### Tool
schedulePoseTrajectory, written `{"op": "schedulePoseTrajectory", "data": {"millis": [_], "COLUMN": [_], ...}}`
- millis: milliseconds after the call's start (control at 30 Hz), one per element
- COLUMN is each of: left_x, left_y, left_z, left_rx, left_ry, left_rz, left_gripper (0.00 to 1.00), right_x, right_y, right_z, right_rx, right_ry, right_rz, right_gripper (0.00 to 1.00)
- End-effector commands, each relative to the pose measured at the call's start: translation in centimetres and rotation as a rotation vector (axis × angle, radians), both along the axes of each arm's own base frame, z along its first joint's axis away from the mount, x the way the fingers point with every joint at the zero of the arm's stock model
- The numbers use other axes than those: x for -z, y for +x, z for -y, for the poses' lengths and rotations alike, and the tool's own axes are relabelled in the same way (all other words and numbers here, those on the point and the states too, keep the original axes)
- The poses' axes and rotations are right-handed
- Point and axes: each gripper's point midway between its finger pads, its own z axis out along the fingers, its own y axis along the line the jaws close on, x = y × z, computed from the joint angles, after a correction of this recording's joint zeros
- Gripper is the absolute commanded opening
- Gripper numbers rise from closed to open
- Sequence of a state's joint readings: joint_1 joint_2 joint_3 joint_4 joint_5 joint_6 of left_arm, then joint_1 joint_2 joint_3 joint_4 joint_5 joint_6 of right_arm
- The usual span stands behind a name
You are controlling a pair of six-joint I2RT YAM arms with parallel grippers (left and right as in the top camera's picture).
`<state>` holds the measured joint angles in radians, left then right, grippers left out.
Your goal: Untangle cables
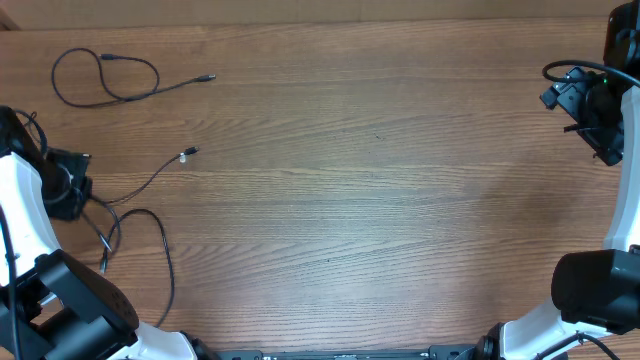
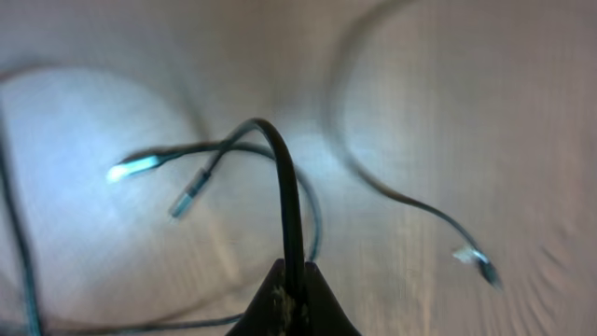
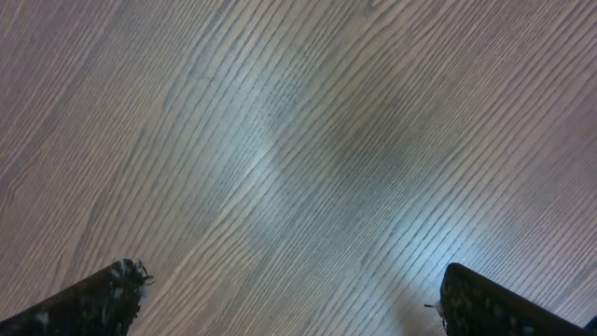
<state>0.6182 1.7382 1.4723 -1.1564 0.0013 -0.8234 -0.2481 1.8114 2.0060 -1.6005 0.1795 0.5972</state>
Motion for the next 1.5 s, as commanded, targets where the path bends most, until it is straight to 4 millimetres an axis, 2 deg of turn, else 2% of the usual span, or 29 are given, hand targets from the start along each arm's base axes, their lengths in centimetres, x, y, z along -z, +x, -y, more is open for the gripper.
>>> {"op": "schedulePoseTrajectory", "data": {"millis": [0, 133, 200, 367, 433, 533, 767, 900, 1000, 1067, 1167, 1333, 1400, 1467], "left_x": [-0.7, -0.7, -0.7, -1.2, -1.4, -1.5, -1.9, -2.5, -3.0, -3.2, -3.1, -2.6, -2.3, -1.8], "left_y": [-1.9, -2.3, -2.3, -2.0, -2.2, -3.7, -8.8, -10.5, -10.6, -10.0, -9.7, -9.5, -9.0, -7.8], "left_z": [-2.1, -1.9, -2.5, -5.8, -7.6, -9.5, -14.8, -16.9, -18.2, -18.9, -19.4, -19.3, -18.6, -17.0], "left_rx": [-0.249, -0.266, -0.287, -0.395, -0.503, -0.635, -0.813, -0.84, -0.819, -0.771, -0.728, -0.644, -0.595, -0.506], "left_ry": [0.093, 0.083, 0.101, 0.144, 0.089, 0.042, 0.122, 0.225, 0.296, 0.322, 0.341, 0.336, 0.296, 0.205], "left_rz": [-0.054, -0.067, -0.06, 0.035, 0.125, 0.18, 0.209, 0.192, 0.194, 0.213, 0.211, 0.188, 0.192, 0.22], "left_gripper": [0.04, 0.04, 0.04, 0.04, 0.04, 0.04, 0.04, 0.04, 0.05, 0.15, 0.4, 0.54, 0.59, 0.63], "right_x": [0.1, 0.0, 0.0, 0.0, 0.0, 0.1, 0.0, 0.0, 0.0, 0.1, 0.0, 0.0, 0.1, 0.0], "right_y": [0.0, 0.0, -0.1, 0.0, 0.0, 0.0, 0.0, 0.0, 0.0, 0.0, 0.0, 0.0, 0.0, 0.0], "right_z": [0.0, 0.0, 0.0, 0.0, 0.0, 0.0, 0.0, 0.0, 0.0, 0.0, 0.0, 0.0, 0.0, 0.0], "right_rx": [-0.002, -0.002, -0.002, -0.002, -0.002, -0.002, -0.003, -0.002, -0.003, -0.002, -0.002, -0.002, -0.002, -0.002], "right_ry": [0.0, 0.0, 0.0, 0.0, 0.0, 0.0, 0.0, 0.0, 0.0, 0.0, 0.0, 0.0, 0.0, 0.0], "right_rz": [-0.002, -0.001, -0.001, -0.001, -0.001, -0.002, -0.001, -0.001, -0.001, -0.002, -0.001, -0.001, -0.001, -0.001], "right_gripper": [1.0, 1.0, 1.0, 1.0, 1.0, 1.0, 1.0, 1.0, 1.0, 1.0, 1.0, 1.0, 1.0, 1.0]}}
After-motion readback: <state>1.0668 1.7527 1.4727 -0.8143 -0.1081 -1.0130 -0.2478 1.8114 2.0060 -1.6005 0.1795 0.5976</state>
